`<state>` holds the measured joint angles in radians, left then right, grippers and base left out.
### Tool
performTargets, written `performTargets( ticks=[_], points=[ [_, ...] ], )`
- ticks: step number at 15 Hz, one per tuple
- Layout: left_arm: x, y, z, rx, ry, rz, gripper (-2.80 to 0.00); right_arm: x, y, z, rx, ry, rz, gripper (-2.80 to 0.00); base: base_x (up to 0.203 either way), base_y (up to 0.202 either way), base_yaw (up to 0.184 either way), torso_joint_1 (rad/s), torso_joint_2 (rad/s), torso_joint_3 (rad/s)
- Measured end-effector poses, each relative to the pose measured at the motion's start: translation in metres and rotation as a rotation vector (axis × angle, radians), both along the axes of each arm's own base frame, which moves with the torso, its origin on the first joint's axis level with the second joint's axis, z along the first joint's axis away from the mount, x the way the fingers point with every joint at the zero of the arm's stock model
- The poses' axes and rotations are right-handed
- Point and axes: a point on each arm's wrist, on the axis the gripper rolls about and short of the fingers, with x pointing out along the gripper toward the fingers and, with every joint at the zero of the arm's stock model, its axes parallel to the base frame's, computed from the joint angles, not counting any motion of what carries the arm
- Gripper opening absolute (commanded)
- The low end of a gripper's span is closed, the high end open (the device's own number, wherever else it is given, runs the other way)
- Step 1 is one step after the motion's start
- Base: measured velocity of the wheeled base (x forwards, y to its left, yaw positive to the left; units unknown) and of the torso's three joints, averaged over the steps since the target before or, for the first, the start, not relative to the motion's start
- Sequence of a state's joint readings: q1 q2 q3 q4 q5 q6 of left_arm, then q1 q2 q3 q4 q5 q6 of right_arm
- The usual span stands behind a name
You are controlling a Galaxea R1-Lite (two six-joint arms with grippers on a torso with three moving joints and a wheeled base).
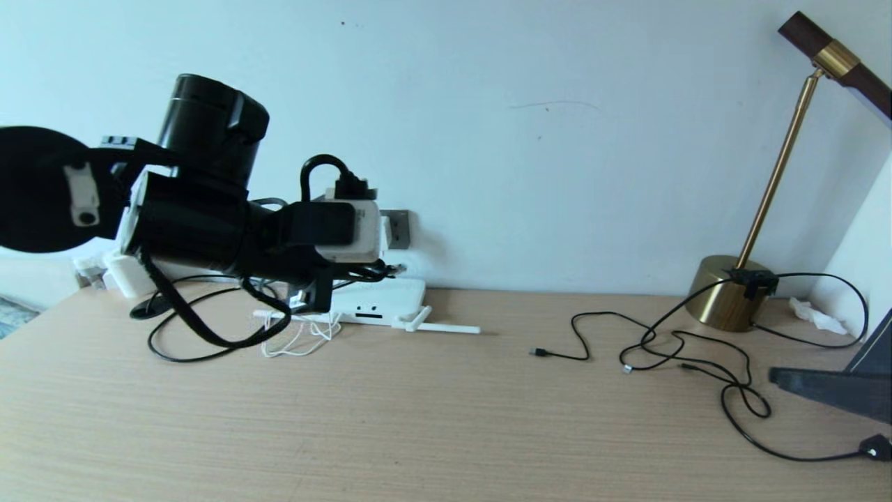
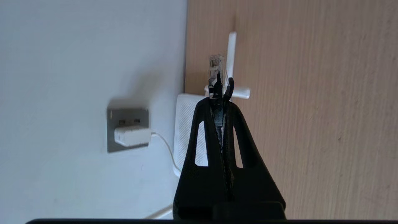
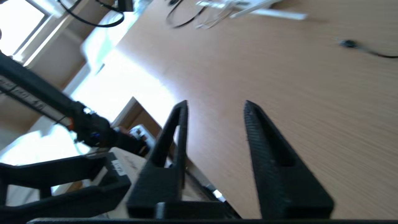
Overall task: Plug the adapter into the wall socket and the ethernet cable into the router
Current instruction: Hand it to the other hand
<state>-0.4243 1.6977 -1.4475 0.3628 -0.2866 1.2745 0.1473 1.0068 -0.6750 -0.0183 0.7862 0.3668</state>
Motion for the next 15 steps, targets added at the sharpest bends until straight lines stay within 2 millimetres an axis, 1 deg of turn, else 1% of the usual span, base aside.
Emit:
performTargets(
  ticks=[2, 4, 7, 9, 12, 15],
  points=[
    [-0.011, -0.019, -0.001, 0.022, 0.001, -0.003, -2.80, 0.025, 0.017, 0.006, 0.020, 0.053, 0.088, 0.00, 0.000, 0.000, 0.000, 0.000, 0.00, 0.000],
    [-0.018, -0.030, -0.001, 0.028, -0.002, -0.015, -2.80, 0.048, 0.034, 0.012, 0.043, 0.118, 0.138, 0.00, 0.000, 0.000, 0.000, 0.000, 0.00, 0.000],
    [-0.022, -0.035, 0.000, 0.015, -0.004, -0.025, -2.80, 0.083, 0.055, 0.013, 0.041, 0.173, 0.173, 0.00, 0.000, 0.000, 0.000, 0.000, 0.00, 0.000],
    [-0.020, -0.038, 0.003, -0.008, -0.039, -0.029, -2.80, 0.102, 0.070, 0.014, 0.034, 0.185, 0.202, 0.00, 0.000, 0.000, 0.000, 0.000, 0.00, 0.000],
    [-0.019, -0.039, 0.004, -0.016, -0.049, -0.029, -2.80, 0.124, 0.095, 0.013, -0.004, 0.175, 0.185, 0.00, 0.000, 0.000, 0.000, 0.000, 0.00, 0.000],
    [-0.015, -0.041, 0.010, -0.042, -0.065, -0.018, -2.80, 0.140, 0.127, 0.013, -0.035, 0.080, 0.151, 0.00, 0.000, 0.000, 0.000, 0.000, 0.00, 0.000]
  ],
)
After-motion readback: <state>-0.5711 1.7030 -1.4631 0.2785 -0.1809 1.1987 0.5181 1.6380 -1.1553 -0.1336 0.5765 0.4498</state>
